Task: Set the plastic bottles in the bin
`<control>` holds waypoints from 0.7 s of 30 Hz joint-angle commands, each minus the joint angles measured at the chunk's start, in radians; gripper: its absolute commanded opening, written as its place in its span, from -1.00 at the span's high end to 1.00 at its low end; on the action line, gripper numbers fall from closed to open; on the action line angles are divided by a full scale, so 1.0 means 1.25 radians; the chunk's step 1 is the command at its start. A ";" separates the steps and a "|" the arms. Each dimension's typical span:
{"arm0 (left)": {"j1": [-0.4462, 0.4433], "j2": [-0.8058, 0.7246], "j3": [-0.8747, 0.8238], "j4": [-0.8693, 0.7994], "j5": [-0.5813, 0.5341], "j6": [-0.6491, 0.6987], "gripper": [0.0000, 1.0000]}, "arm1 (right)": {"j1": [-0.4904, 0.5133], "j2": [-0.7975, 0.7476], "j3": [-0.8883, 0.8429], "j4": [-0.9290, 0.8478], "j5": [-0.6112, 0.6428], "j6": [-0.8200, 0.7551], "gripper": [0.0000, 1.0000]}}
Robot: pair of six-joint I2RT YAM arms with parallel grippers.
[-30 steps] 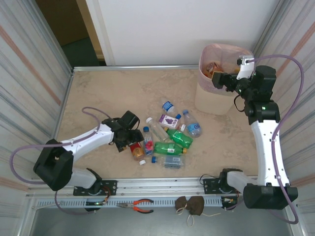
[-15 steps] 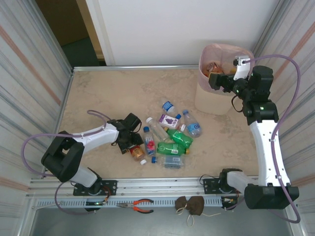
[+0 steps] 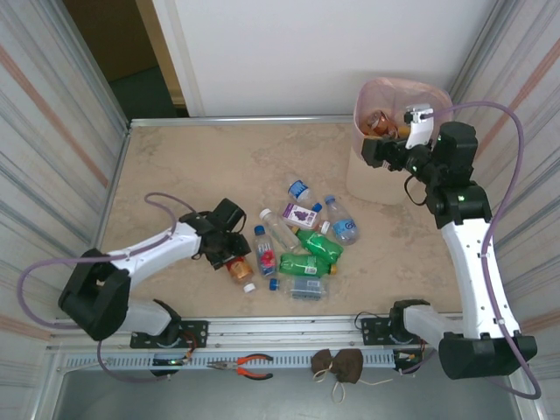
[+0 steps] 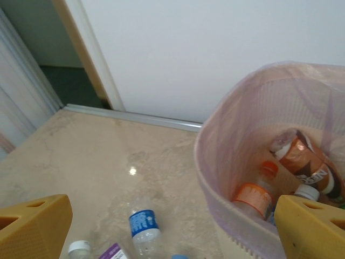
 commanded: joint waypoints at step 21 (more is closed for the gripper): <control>0.035 -0.412 0.115 0.420 0.332 0.537 -0.03 | 0.396 -0.071 -0.127 0.164 -0.165 0.209 -0.89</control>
